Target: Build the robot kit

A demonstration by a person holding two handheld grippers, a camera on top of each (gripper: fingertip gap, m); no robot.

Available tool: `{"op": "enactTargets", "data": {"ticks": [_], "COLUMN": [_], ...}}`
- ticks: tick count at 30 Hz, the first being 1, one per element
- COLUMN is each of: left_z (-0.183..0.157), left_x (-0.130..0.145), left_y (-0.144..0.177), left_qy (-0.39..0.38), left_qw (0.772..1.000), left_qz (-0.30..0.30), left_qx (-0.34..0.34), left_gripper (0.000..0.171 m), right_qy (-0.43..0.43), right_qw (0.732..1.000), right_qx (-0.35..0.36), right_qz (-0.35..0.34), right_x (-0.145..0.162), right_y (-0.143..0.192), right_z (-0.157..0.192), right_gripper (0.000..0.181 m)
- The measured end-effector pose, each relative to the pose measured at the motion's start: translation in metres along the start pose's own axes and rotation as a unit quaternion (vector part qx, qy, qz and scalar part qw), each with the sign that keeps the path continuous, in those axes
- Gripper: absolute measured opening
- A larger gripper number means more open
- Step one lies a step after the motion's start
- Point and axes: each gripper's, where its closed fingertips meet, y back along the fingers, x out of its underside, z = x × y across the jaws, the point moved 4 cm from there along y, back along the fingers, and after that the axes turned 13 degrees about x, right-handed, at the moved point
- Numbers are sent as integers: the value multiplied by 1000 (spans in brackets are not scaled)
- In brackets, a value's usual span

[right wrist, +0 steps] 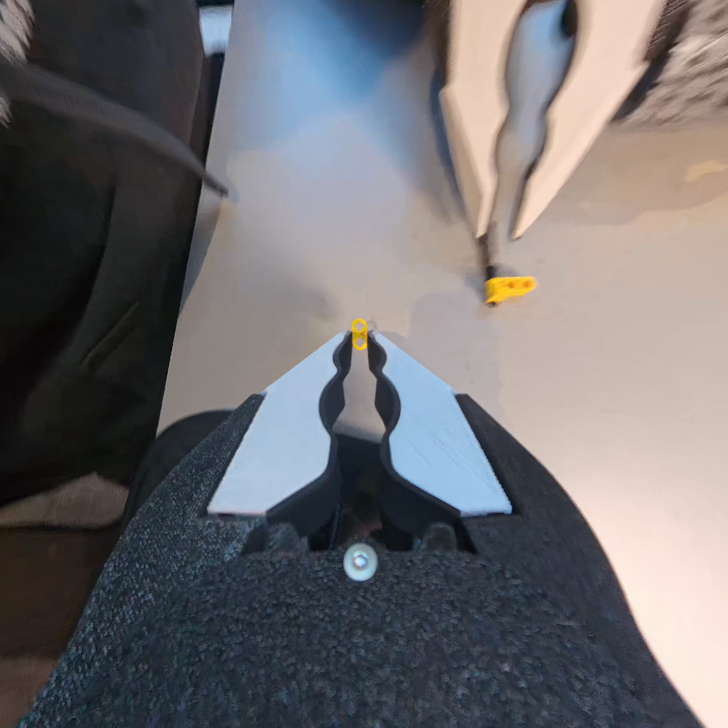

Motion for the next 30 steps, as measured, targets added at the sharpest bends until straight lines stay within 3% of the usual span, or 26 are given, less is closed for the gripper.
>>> {"op": "enactTargets", "data": {"ticks": [2,5,7,10,14,20,30], "left_z": [-3,-13,-20,-19,-12,-6,1], "left_x": [-12,-40,-57,-74,-78,-72,-70], "left_y": [6,23,36,55,71,72,79], "left_qy": [4,15,51,103,156,162,184], "left_qw": [999,984,958,912,865,872,854], "left_qz": [-47,-167,-256,-359,-428,-423,-451], "left_qx": [13,59,118,172,211,185,182], "left_gripper": [10,11,12,17,16,10,8], "right_qy": [-52,-132,-155,-173,-143,-134,-50], "right_qw": [995,964,938,909,915,912,910], "right_qx": [21,33,21,14,50,88,228], "right_qz": [-87,-227,-310,-380,-374,-377,-342], "right_x": [-18,-43,-57,-73,-79,-85,-94], "right_y": [12,34,47,56,49,49,49], "right_z": [-15,-34,-37,-39,-42,-48,-52], "right_gripper": [7,7,7,7,7,7,7]}}
